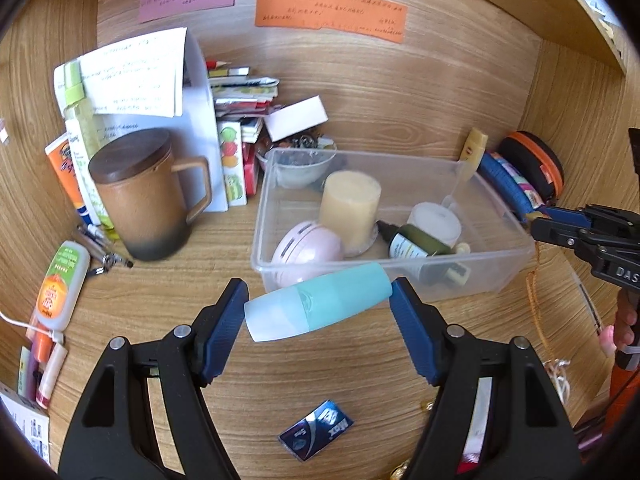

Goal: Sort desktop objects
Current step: 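Carry the teal tube and gourd ornament over the clear box with both grippers, then release the teal tube into the box with the left gripper while the right gripper drops the gourd, then grasp the white drawstring pouch with the right gripper while the left gripper approaches the blue Max pack, then lift the white pouch with the right gripper while the left gripper grasps the blue Max pack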

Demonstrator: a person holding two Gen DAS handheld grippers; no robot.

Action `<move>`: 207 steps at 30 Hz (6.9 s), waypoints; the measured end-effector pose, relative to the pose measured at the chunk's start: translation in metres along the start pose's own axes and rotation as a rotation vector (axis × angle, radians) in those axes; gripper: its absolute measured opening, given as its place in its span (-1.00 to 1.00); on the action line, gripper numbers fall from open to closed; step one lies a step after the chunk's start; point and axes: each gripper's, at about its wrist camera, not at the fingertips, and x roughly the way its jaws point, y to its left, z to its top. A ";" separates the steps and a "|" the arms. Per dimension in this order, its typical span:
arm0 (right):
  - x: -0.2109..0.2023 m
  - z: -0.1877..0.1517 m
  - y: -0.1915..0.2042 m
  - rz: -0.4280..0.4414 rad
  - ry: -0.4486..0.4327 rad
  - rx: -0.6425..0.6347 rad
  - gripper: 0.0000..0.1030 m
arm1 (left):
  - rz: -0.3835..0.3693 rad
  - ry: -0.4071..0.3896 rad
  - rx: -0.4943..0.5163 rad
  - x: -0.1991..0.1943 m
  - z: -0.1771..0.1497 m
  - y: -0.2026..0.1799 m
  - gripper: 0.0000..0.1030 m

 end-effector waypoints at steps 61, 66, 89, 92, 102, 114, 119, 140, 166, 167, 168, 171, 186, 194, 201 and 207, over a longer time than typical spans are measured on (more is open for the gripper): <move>0.071 0.015 -0.027 0.097 0.057 0.063 -0.27 | -0.093 0.106 0.087 0.063 0.037 -0.045 0.42; 0.063 0.018 -0.024 0.085 0.035 0.059 0.06 | -0.076 0.080 0.082 0.050 0.038 -0.042 0.44; -0.009 -0.005 0.033 0.000 -0.049 -0.039 0.67 | 0.021 0.029 -0.020 -0.012 -0.002 0.006 0.85; -0.013 -0.017 0.042 0.008 -0.046 -0.038 0.68 | 0.029 0.041 -0.030 -0.016 -0.011 0.010 0.85; -0.018 -0.058 0.072 0.092 0.002 -0.013 0.68 | 0.042 0.082 -0.041 -0.021 -0.046 0.012 0.85; -0.012 -0.086 0.088 0.102 0.061 -0.019 0.69 | 0.047 0.095 -0.051 -0.035 -0.069 0.017 0.85; 0.006 -0.091 0.083 0.115 0.113 0.026 0.72 | 0.038 0.131 -0.048 -0.029 -0.080 0.016 0.85; 0.028 -0.088 0.084 0.154 0.130 0.001 0.42 | 0.044 0.174 -0.065 -0.001 -0.084 0.017 0.85; -0.014 -0.060 0.020 0.049 -0.059 0.100 0.40 | 0.155 0.173 -0.019 0.011 -0.087 -0.007 0.16; -0.016 -0.057 0.019 0.049 -0.069 0.098 0.40 | 0.157 0.172 -0.018 0.011 -0.087 -0.007 0.10; -0.017 -0.055 0.018 0.050 -0.077 0.097 0.40 | 0.157 0.171 -0.018 0.010 -0.087 -0.006 0.02; -0.019 -0.049 0.017 0.053 -0.096 0.093 0.40 | 0.160 0.165 -0.024 0.009 -0.087 -0.006 0.01; -0.020 -0.027 0.017 0.034 -0.124 0.077 0.32 | 0.100 0.100 -0.041 -0.003 -0.072 -0.001 0.01; -0.005 -0.016 0.015 0.026 -0.080 0.068 0.12 | 0.071 0.051 -0.036 -0.006 -0.052 0.005 0.01; -0.011 -0.045 0.003 0.031 -0.020 0.150 0.64 | 0.038 0.073 -0.041 0.000 -0.055 0.007 0.01; 0.009 -0.074 -0.008 0.090 0.087 0.262 0.64 | 0.003 0.091 -0.047 0.008 -0.058 0.007 0.01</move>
